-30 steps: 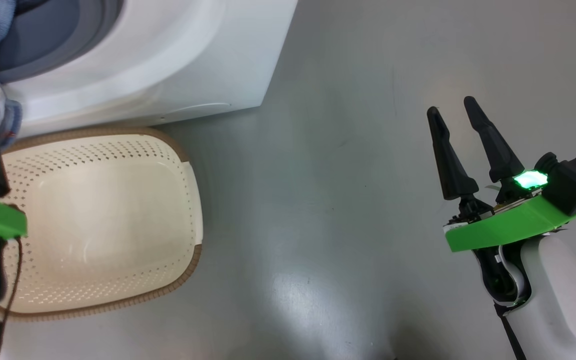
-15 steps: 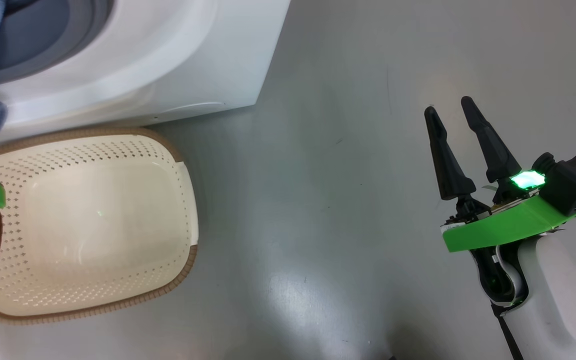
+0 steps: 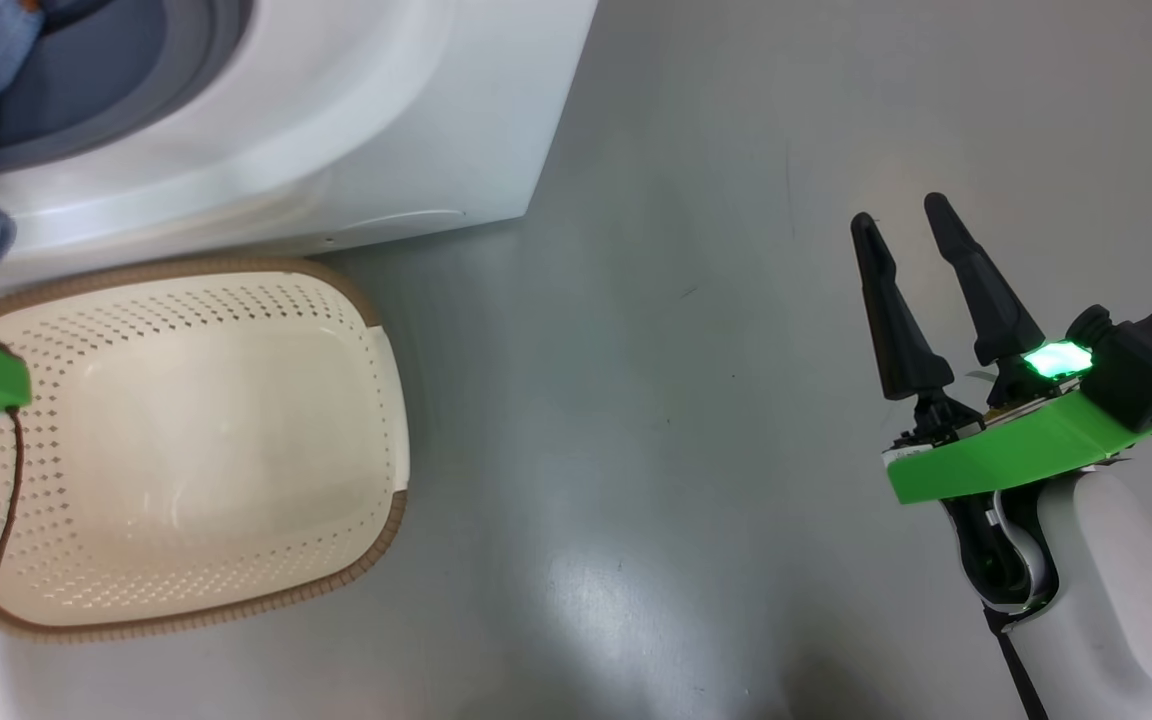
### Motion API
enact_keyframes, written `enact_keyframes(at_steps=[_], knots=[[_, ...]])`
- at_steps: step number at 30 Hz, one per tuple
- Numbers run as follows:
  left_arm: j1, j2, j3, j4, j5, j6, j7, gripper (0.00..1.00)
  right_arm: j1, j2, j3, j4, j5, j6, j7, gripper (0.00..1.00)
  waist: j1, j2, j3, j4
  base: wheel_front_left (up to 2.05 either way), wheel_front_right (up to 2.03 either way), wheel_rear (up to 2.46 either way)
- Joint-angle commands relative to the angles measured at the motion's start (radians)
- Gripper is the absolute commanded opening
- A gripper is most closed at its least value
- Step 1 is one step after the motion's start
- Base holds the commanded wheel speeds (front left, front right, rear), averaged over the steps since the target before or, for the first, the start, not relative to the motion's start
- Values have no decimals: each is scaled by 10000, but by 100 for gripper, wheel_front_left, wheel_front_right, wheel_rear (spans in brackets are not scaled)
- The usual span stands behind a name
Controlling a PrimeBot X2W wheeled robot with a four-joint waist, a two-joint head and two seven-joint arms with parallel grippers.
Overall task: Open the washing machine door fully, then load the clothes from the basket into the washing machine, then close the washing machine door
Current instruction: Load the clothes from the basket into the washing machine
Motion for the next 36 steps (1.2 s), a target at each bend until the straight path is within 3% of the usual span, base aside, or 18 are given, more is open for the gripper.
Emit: enact_keyframes(at_steps=[1, 8, 13, 21, 35, 36], knots=[[184, 550, 265, -613, 147, 44, -141, 0, 248, -34, 142, -215, -9, 16, -118, 100, 0, -1, -8, 16, 0, 0, 0], [314, 911, 165, -3194, 479, 489, 398, 0, 271, -44, 171, -199, -4, 16, -118, 100, 0, -1, 19, 111, 0, 0, 0], [-752, 1156, 16, -3620, 450, 491, 1274, 0, 152, -102, 304, -213, 9, 16, -118, 100, 0, -1, 210, 103, 0, 0, 0], [-3500, 1480, -362, -1442, 483, 18, 2245, 0, -81, -20, 481, -208, 51, 16, -118, 100, 0, -1, 700, -367, 0, 0, 0], [-7080, 1706, -1352, 2169, 1354, -631, 2128, 0, -190, 307, 479, -252, 82, 16, -118, 100, 0, -1, 1251, -1155, 0, 0, 0], [-7250, 1682, -1385, 2422, 1367, -639, 2145, 7, -196, 313, 475, -249, 80, 16, -118, 100, 0, -1, 1270, -1170, 0, 0, 0]])
